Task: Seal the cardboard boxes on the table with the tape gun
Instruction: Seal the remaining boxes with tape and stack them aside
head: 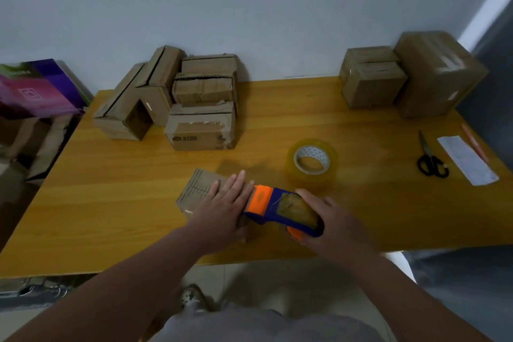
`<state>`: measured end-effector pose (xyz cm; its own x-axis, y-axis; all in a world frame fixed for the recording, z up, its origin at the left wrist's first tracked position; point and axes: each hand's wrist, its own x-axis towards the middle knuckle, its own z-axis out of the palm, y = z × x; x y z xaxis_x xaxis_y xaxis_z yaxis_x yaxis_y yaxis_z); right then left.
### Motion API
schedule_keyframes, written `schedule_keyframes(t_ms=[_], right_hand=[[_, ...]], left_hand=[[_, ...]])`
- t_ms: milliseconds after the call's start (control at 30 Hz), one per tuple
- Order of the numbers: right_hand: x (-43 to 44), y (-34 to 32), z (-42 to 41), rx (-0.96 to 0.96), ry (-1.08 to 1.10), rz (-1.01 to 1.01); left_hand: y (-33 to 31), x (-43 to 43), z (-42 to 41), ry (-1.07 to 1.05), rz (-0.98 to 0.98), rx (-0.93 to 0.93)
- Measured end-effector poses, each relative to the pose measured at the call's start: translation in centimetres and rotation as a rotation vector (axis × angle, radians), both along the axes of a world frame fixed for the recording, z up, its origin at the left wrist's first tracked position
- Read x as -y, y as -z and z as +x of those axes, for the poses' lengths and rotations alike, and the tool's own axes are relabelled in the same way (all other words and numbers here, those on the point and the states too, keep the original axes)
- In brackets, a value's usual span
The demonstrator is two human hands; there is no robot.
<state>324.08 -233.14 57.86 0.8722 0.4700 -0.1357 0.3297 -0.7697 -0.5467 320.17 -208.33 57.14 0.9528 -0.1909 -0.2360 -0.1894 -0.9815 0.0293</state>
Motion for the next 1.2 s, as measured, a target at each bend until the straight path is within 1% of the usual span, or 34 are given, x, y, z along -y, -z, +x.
schedule_keyframes(t_ms=[133, 267, 400, 600, 733, 900, 1067, 1133, 1200], right_hand=[[1.0, -0.5, 0.2, -0.023, -0.035, 0.009], [2.1, -2.0, 0.5, 0.0, -0.099, -0.058], [3.5, -2.9, 0.6, -0.001, -0.111, -0.113], [4.3, -3.4, 0.7, -0.046, -0.123, -0.035], [3.6, -3.8, 0.9, -0.047, -0.118, -0.154], [-0.7, -5.0, 1.6, 0.016, -0.152, -0.331], [-4.7, -8.2, 2.3, 0.185, -0.231, -0.448], [-5.7, -9.4, 2.9, 0.159, -0.245, -0.47], [-6.5, -10.1, 3.6, 0.078, -0.249, -0.474]], left_hand=[[0.3, -0.2, 0.1, 0.016, -0.028, -0.004], [0.2, -0.2, 0.1, 0.01, -0.044, -0.01], [0.2, -0.3, 0.2, 0.011, -0.017, -0.022], [0.1, -0.3, 0.2, 0.022, -0.006, -0.028], [-0.2, -0.3, 0.2, 0.017, 0.0, -0.037], [0.2, -0.4, 0.3, 0.027, 0.015, -0.049], [-0.1, -0.2, 0.3, 0.028, 0.001, -0.033], [-0.2, -0.1, 0.2, 0.03, 0.011, -0.025], [-0.2, 0.0, 0.2, 0.031, 0.01, -0.018]])
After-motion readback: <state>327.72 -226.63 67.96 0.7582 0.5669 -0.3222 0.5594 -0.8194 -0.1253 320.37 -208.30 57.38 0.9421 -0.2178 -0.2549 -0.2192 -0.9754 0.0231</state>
